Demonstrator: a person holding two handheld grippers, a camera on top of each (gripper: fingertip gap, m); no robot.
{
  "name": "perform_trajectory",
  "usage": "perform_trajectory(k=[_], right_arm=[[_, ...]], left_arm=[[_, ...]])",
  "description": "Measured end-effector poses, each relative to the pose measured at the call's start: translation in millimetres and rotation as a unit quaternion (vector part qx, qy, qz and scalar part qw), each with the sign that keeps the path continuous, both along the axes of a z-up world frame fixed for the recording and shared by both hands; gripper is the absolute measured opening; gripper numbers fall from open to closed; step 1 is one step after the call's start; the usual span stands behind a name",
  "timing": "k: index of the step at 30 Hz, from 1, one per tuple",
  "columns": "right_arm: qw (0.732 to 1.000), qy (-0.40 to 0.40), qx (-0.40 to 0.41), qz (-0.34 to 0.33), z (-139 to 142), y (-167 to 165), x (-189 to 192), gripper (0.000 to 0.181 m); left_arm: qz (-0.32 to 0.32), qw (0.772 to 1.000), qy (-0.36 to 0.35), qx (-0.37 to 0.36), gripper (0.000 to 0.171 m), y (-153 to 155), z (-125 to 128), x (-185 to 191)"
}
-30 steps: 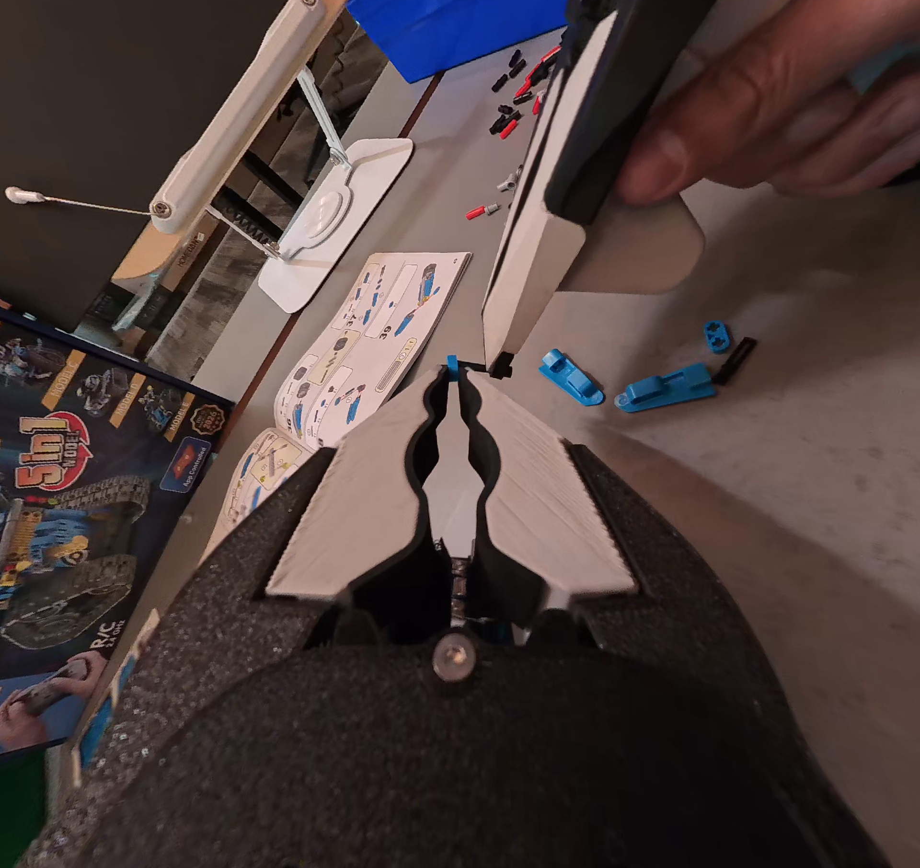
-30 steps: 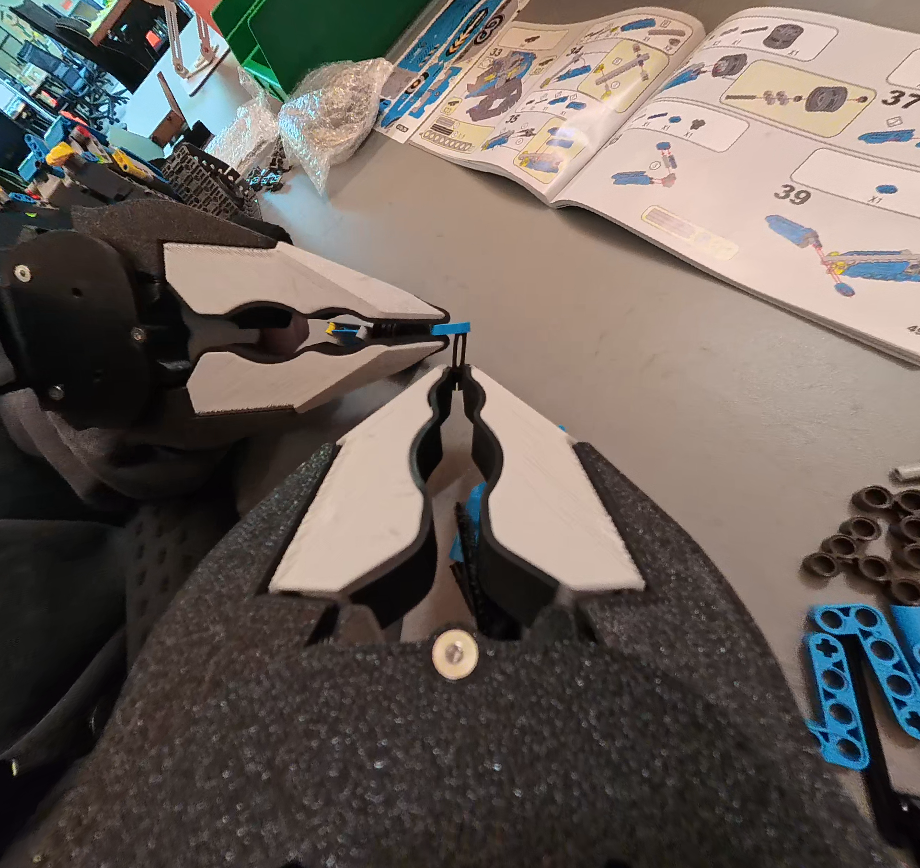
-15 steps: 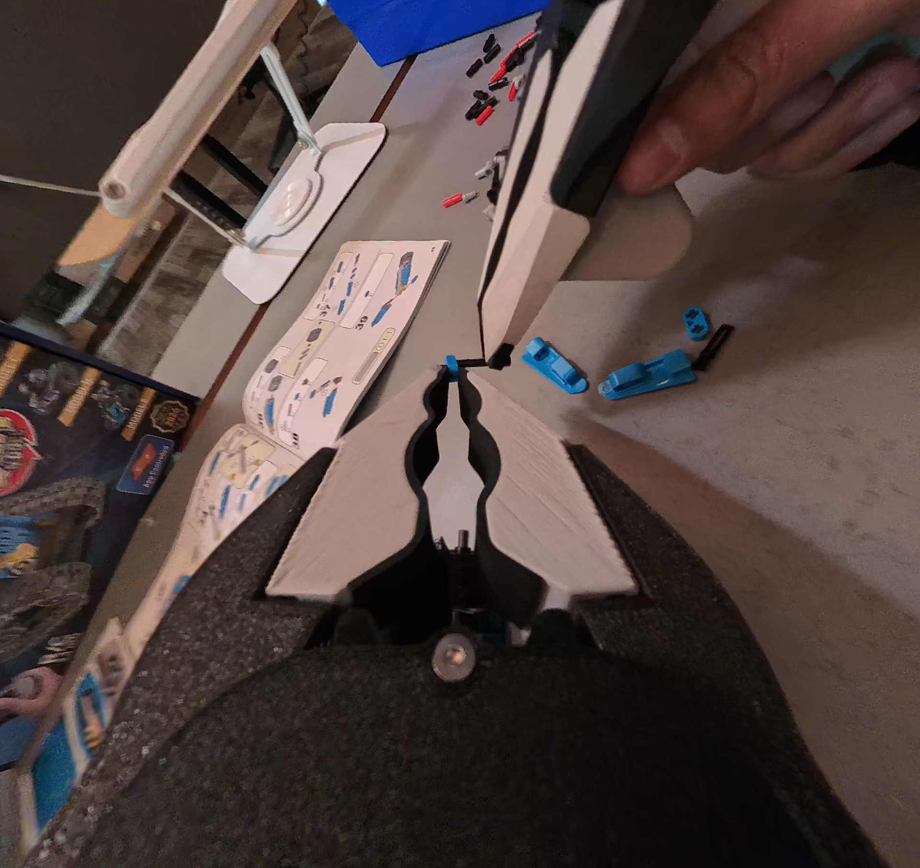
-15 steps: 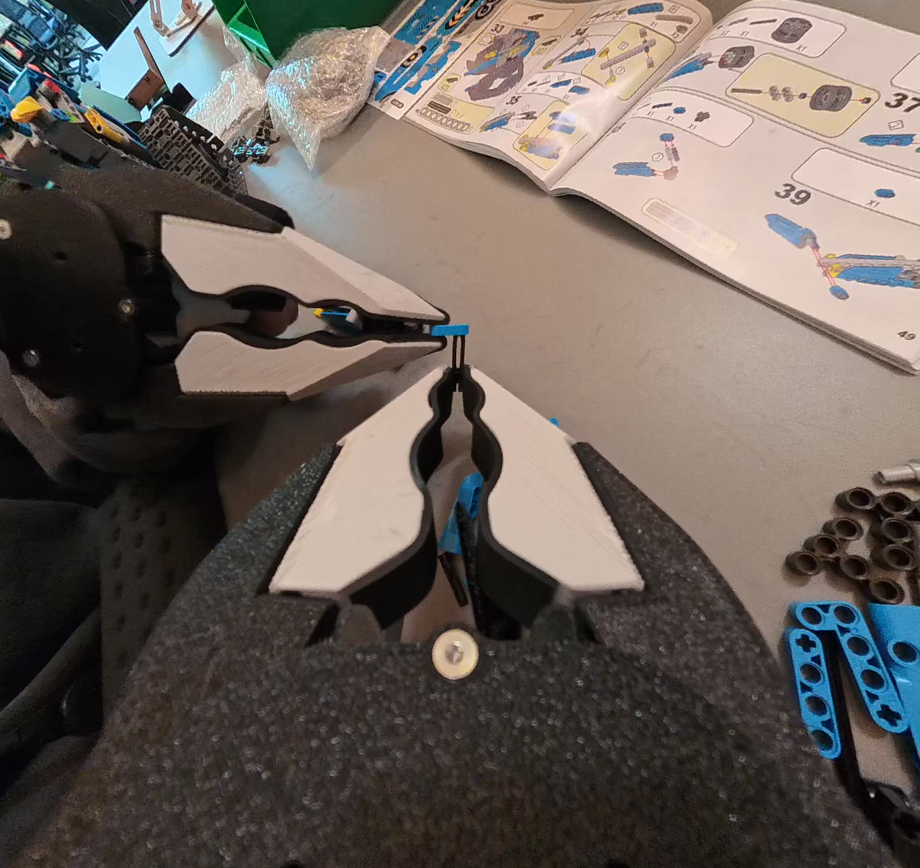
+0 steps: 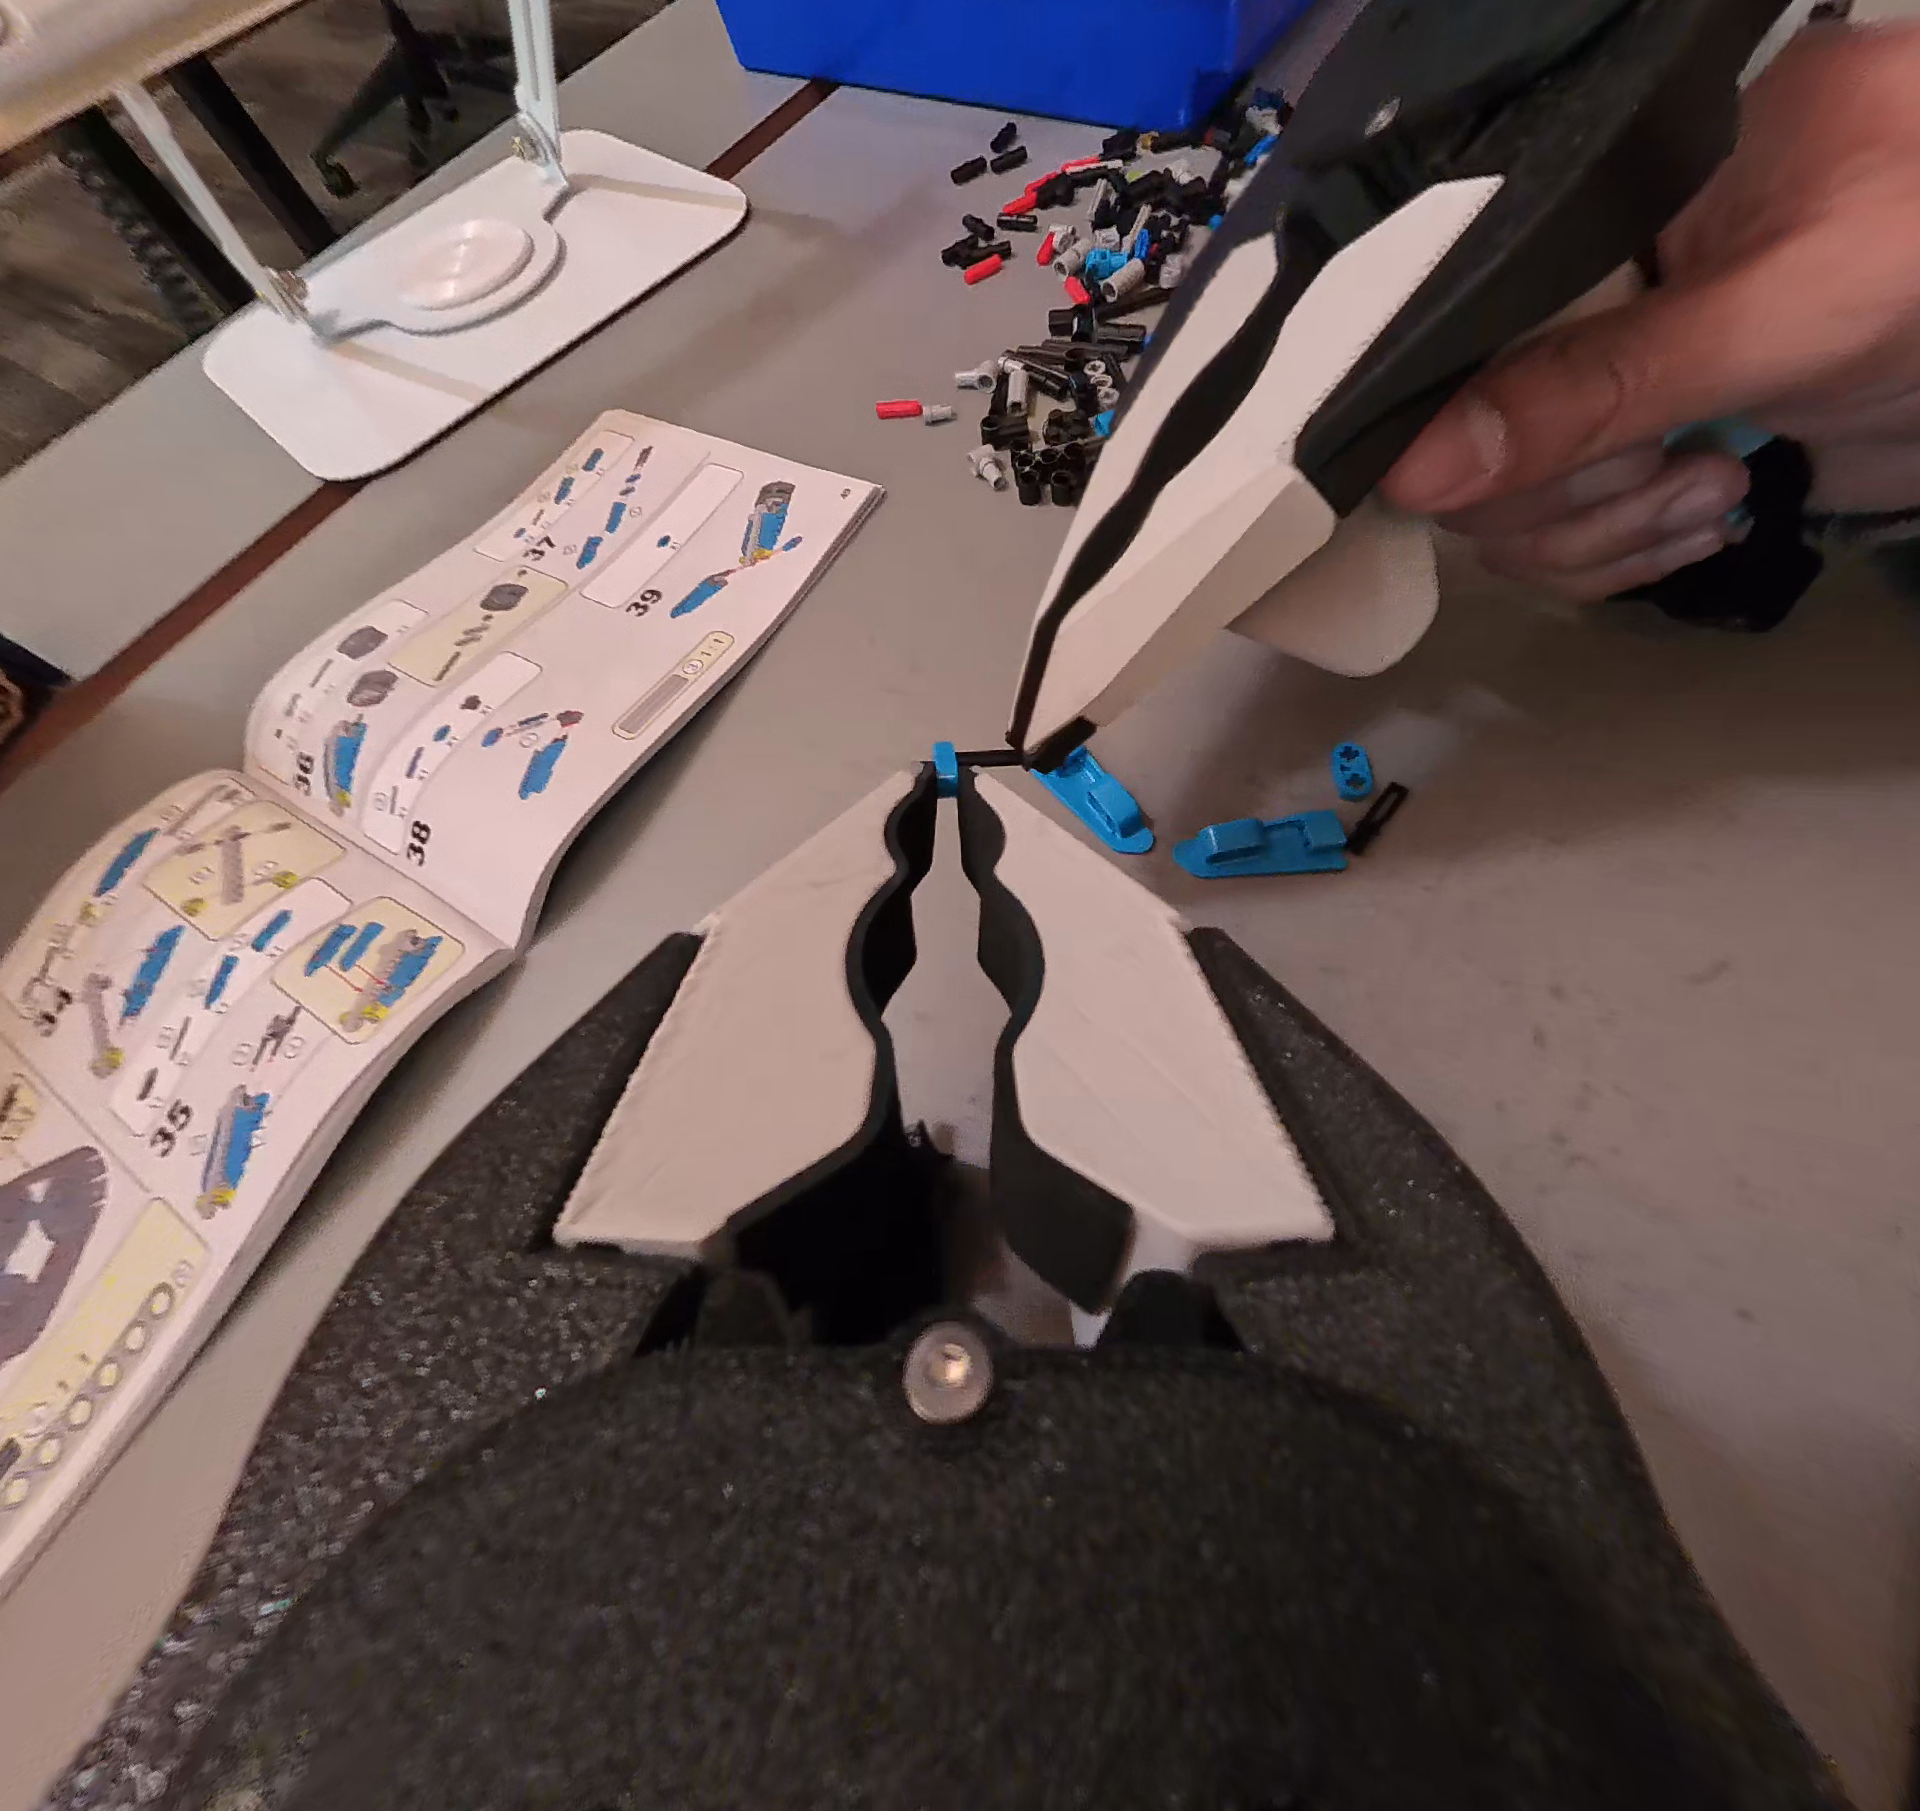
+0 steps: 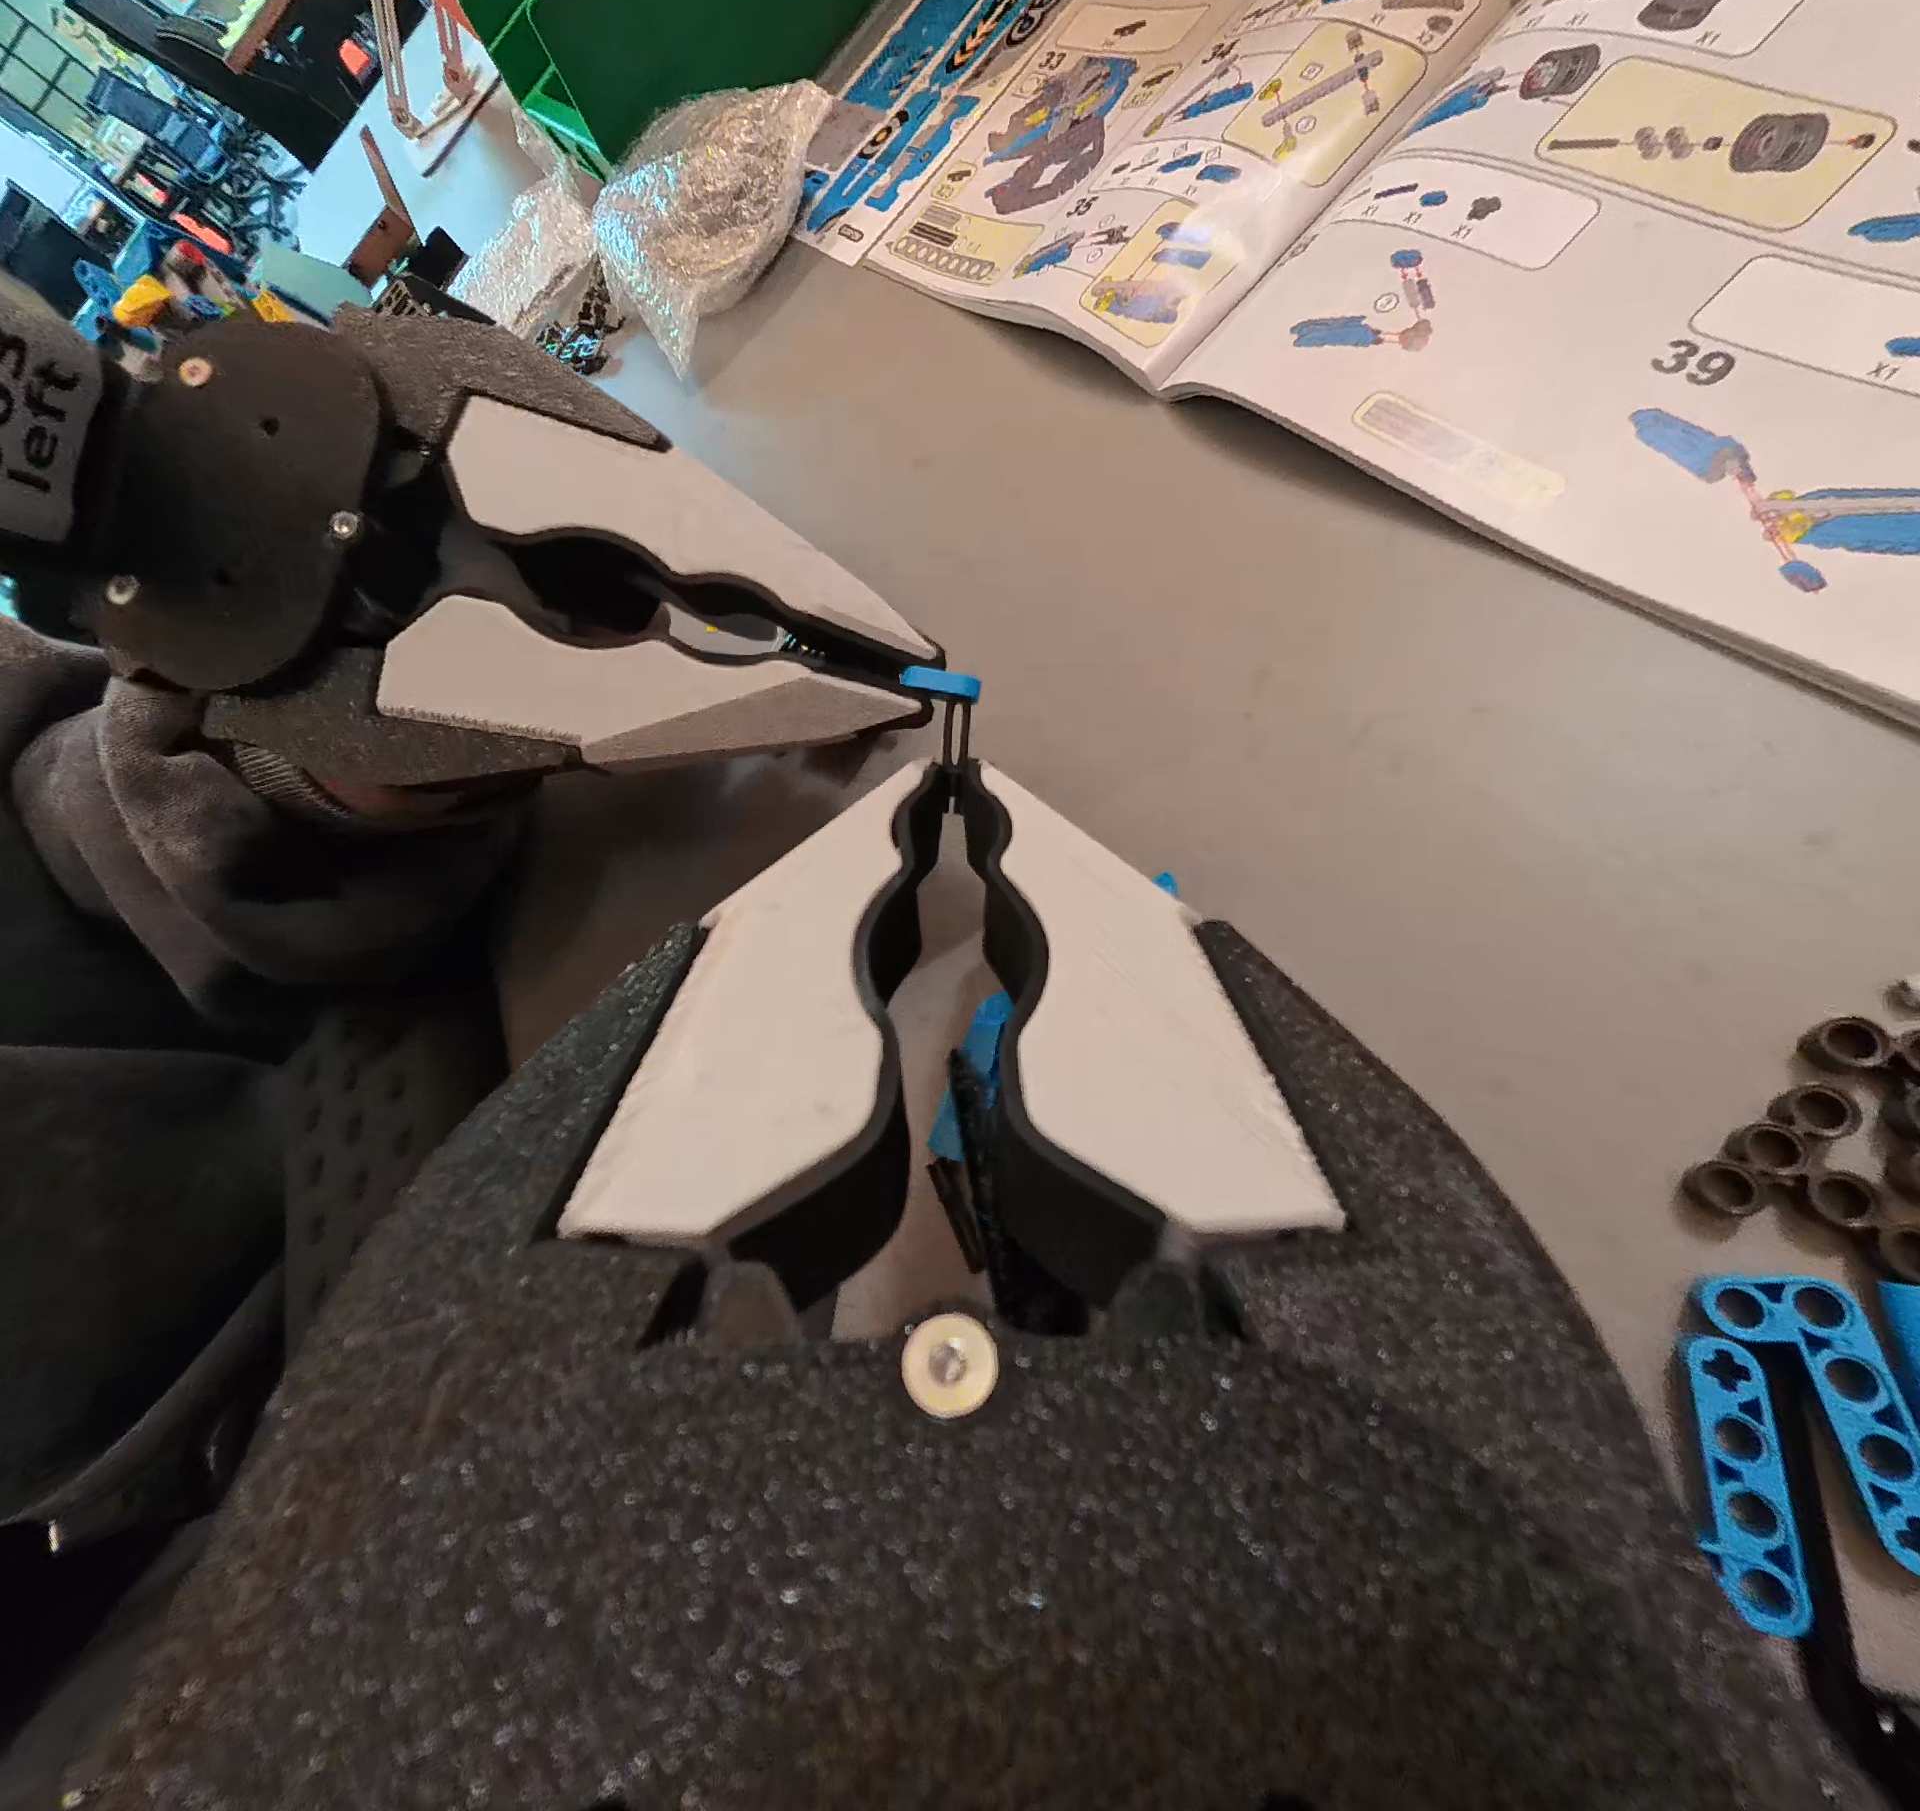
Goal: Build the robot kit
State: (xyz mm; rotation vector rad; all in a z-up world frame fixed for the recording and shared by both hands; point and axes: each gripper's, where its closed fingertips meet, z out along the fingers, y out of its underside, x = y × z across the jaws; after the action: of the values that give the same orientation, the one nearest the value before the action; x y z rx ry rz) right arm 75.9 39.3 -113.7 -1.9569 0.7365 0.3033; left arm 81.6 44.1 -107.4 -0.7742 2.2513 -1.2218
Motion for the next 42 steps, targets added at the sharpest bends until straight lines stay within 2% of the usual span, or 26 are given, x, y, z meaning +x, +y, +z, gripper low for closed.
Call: perform_trajectory(k=[6,9,13,15,17,20,23,27,32,36,42], right_arm=[[1.000,0.016,0.009,0.000,-0.5,0.3,1.1,0.006],[1.000,0.004,0.014,0.015,4.0,-1.3,1.5,0.019],[0.993,-0.043,0.073,0.079,35.5,-9.0,-3.9,0.032],[0.981,-0.096,0.096,0.138,54.4,-17.2,-17.1,0.040],[0.962,-0.168,0.081,0.199,58.0,-28.0,-33.5,0.041],[0.945,-0.219,0.063,0.235,56.1,-36.8,-47.5,0.037],[0.943,-0.196,0.050,0.264,50.0,-42.2,-56.3,0.036],[0.935,-0.182,0.042,0.301,44.1,-47.2,-69.3,0.038],[0.930,-0.216,0.007,0.296,34.9,-42.9,-67.3,0.038],[0.927,-0.232,0.003,0.296,34.3,-41.6,-66.8,0.027],[0.925,-0.226,-0.007,0.304,30.8,-41.3,-69.5,0.027]], left_arm=[[0.003,1.000,0.020,-0.021,0.003,0.7,-0.1,0.6],[0.005,0.998,0.032,-0.055,0.003,2.3,5.6,1.7],[-0.030,0.985,0.062,-0.161,0.003,-2.8,26.6,-4.7],[-0.074,0.970,0.068,-0.222,0.003,-9.8,45.7,-15.1],[-0.117,0.958,0.058,-0.255,0.003,-16.2,61.7,-27.3],[-0.175,0.955,0.044,-0.234,0.003,-29.4,63.7,-46.8],[-0.213,0.960,0.031,-0.182,0.003,-44.4,52.1,-63.8],[-0.215,0.968,0.023,-0.125,0.003,-51.2,35.0,-67.2],[-0.211,0.969,0.028,-0.126,0.003,-50.8,34.0,-65.8],[-0.211,0.969,0.030,-0.127,0.003,-51.4,33.6,-66.1],[-0.215,0.967,0.040,-0.127,0.003,-52.2,31.1,-68.3]])
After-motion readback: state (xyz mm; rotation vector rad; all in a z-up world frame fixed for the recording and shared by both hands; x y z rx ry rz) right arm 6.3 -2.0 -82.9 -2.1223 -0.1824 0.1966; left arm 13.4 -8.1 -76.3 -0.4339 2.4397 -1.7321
